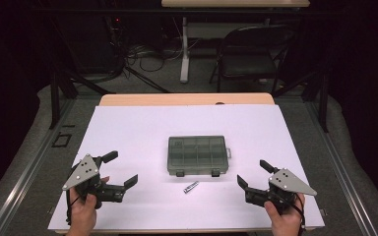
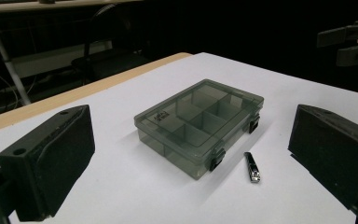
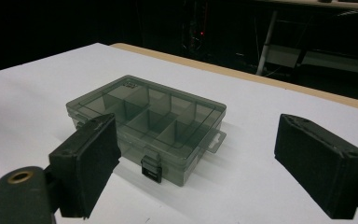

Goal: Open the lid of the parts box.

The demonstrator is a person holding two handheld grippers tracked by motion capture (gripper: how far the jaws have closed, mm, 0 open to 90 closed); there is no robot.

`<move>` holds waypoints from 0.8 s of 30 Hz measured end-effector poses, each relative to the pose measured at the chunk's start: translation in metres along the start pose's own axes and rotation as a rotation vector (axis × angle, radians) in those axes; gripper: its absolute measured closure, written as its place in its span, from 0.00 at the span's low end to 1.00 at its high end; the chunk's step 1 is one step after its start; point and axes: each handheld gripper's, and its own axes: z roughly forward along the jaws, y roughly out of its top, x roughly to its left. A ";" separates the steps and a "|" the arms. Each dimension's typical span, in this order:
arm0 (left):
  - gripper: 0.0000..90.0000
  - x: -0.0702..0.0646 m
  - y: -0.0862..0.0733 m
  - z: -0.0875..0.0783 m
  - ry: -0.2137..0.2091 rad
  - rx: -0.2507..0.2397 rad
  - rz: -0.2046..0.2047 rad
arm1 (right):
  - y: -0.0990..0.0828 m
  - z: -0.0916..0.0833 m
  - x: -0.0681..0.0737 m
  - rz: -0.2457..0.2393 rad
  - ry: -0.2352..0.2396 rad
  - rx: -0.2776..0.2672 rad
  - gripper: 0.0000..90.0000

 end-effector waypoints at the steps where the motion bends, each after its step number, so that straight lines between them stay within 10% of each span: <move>1: 0.00 0.000 0.000 0.001 -0.001 0.002 -0.006 | -0.001 0.000 0.001 -0.006 -0.002 0.001 0.15; 14: 0.00 0.004 -0.004 0.007 0.008 0.079 -0.076 | 0.001 0.009 0.001 -0.016 -0.001 0.057 0.15; 24: 0.00 0.014 0.003 0.016 -0.001 0.189 -0.176 | 0.003 0.020 0.001 -0.003 0.030 0.221 0.14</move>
